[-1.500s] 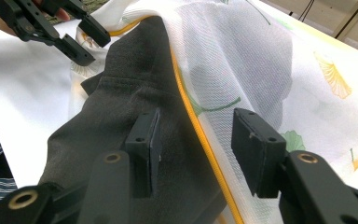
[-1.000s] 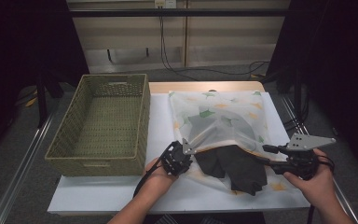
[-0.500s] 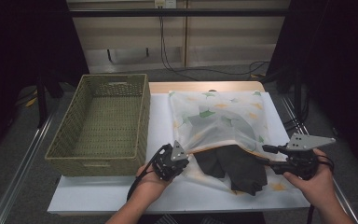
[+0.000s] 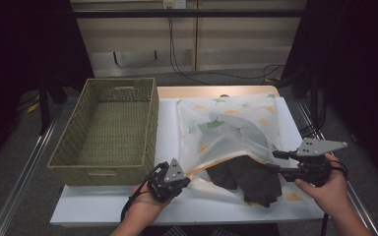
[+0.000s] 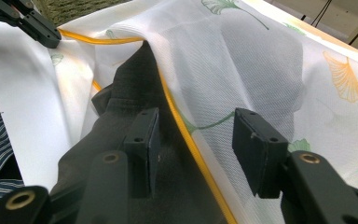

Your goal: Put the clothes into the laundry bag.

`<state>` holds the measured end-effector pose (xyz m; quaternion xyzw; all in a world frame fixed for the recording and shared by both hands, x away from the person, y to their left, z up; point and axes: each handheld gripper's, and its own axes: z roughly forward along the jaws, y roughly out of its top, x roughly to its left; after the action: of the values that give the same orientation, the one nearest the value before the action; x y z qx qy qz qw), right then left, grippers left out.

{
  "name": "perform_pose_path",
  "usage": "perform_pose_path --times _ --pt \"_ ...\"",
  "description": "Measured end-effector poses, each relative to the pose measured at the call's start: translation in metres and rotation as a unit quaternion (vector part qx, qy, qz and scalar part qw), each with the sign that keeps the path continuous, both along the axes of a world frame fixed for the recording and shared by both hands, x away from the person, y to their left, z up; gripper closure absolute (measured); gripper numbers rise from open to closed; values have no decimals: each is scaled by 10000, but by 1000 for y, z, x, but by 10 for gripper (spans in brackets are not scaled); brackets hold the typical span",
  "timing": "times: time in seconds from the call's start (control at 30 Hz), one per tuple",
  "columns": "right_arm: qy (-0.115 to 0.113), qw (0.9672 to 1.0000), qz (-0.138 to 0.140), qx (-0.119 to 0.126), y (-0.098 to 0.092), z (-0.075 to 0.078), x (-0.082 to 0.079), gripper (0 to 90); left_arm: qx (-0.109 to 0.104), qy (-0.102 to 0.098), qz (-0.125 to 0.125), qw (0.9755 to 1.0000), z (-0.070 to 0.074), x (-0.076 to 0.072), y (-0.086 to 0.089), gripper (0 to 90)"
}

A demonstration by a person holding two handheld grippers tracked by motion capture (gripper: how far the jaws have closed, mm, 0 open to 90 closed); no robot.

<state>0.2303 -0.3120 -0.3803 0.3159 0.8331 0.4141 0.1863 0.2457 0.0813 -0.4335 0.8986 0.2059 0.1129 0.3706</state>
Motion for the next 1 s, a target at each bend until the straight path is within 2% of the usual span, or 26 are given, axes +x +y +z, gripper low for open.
perform_pose_path --times 0.03,0.07,0.1,0.2,0.23,0.4,0.47,0.5,0.53,0.63,0.67,0.7,0.77,0.83,0.9,0.97,1.0 --pt "2 10000 8 -29 0 0 0 506 3 -20 53 10000 -1 -2 1 898" --pt "-2 10000 2 -52 1 -1 1 503 159 -84 -32 9998 0 -1 3 898" --pt "-3 10000 -9 -68 2 -2 1 500 70 -74 38 9999 -1 -2 3 899" --pt "23 9999 40 -94 4 -4 2 490 70 -149 250 9996 -2 -1 7 899" --pt "62 9999 83 -85 6 -5 3 483 225 -147 170 9995 -1 0 9 899" --pt "15 9994 174 -290 20 -10 4 449 105 -80 244 9996 -6 -1 8 889" --pt "33 9990 202 -386 26 -11 6 439 82 -38 173 9998 -5 -1 9 884" --pt "14 9988 196 -441 28 -12 9 434 162 -22 96 9998 -4 -1 10 875" --pt "11 9988 203 -444 30 -13 10 429 56 44 130 9999 -4 -2 9 854" --pt "48 9983 170 -547 35 -16 17 422 -214 188 -64 9996 -1 -3 11 724" --pt "61 9983 144 -568 37 -17 18 427 -233 233 -102 9994 1 -3 11 662" --pt "46 9981 178 -585 38 -18 20 439 -314 285 -81 9991 1 -4 10 640" --pt "27 9977 193 -648 39 -19 23 529 -403 292 -149 9986 3 -5 8 611" --pt "48 9976 190 -668 40 -17 23 669 -409 291 -233 9985 7 -5 7 581" --pt "48 9977 224 -632 39 -14 22 797 -517 283 -253 9979 10 -7 4 560" --pt "42 9981 279 -553 38 -11 22 883 -505 283 -325 9978 13 -7 1 541" --pt "68 9982 289 -517 37 -9 22 892 -584 295 -329 9973 14 -8 -1 534"
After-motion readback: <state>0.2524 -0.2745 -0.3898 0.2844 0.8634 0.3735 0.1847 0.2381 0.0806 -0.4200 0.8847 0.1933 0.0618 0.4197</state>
